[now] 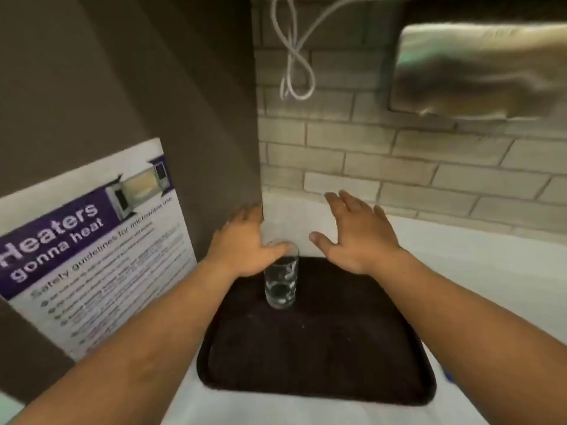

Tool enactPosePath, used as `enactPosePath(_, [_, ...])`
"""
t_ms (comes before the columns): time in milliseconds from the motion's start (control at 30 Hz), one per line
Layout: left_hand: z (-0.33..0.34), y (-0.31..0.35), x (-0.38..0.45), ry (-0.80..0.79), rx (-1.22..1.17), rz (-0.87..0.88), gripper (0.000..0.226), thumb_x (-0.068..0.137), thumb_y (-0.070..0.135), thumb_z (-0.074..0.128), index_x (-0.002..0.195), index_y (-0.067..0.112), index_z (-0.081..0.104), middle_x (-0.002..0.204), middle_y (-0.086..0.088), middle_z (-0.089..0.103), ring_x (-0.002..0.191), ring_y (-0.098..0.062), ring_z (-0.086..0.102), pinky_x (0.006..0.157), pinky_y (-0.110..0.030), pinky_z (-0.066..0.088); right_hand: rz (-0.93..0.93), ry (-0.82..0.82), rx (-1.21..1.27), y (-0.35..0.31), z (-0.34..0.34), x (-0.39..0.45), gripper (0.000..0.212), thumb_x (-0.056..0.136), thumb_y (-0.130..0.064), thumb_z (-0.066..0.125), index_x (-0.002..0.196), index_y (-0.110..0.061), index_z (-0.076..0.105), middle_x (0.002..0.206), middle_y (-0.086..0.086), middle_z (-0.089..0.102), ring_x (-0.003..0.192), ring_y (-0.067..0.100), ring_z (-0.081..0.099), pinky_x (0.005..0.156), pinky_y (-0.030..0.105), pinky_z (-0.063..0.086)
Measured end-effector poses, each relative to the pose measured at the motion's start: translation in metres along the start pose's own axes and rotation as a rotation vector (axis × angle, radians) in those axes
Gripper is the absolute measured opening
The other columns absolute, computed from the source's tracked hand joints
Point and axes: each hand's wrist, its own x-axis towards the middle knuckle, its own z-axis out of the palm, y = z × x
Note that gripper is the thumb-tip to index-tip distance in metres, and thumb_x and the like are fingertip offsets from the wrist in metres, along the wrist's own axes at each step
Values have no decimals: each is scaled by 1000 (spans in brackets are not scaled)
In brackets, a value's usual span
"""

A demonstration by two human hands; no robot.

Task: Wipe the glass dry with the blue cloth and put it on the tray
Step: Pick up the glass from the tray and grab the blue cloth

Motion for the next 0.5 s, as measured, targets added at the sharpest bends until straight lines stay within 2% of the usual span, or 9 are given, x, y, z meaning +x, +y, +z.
enactPosePath(33, [15,-8,-2,-60,-141,-43,110,71,71,77,159,19,36,161,-13,49,139,-27,50,106,-36,40,10,-55,4,4,12,-6,94,84,-75,37,161,-29,10,173,5,14,157,31,18,124,56,12])
enactPosePath(67, [27,-13,-3,-128,-270,-84,112,68,65,84,158,18,38,157,-10,54,136,-21,52,108,-34,41,-2,-68,-17,9,22,-10,93,83,-75,37,160,-28,11,172,7,16,156,32,20,124,57,15])
enactPosePath(133, [52,-28,-10,-226,-524,-212,116,64,56,90,160,18,37,154,-6,58,135,-21,58,116,-43,45,6,-112,-7,20,41,-30,91,84,-73,38,159,-25,16,171,10,22,154,34,25,122,59,20])
enactPosePath(233, [83,-36,-11,-164,-638,-249,93,72,45,93,151,25,49,141,-2,64,127,-24,65,108,-45,52,49,-165,80,39,64,-62,87,87,-68,42,159,-24,19,168,11,28,153,33,28,122,58,24])
enactPosePath(300, [96,-29,-6,-107,-671,-216,74,60,57,92,127,43,61,126,5,70,113,-19,70,95,-38,57,102,-192,156,59,70,-83,81,91,-59,46,159,-22,23,166,11,34,151,32,33,121,55,29])
enactPosePath(367, [108,-17,-2,-81,-697,-183,56,53,62,89,103,56,65,117,4,73,99,-14,73,83,-34,58,173,-207,222,87,76,-106,71,94,-44,52,156,-17,32,158,12,45,140,33,47,112,47,43])
enactPosePath(433, [121,3,-2,-60,-742,-135,48,53,57,90,95,54,66,109,-1,74,86,-6,74,74,-29,59,261,-194,264,124,78,-130,61,92,-24,57,150,-12,43,145,14,57,128,34,57,101,41,50])
enactPosePath(500, [130,20,-2,-53,-833,-149,46,56,49,91,94,42,67,106,-9,73,85,-9,75,70,-28,58,317,-191,255,159,82,-145,60,88,-13,61,147,-9,48,146,15,57,132,35,54,106,37,46])
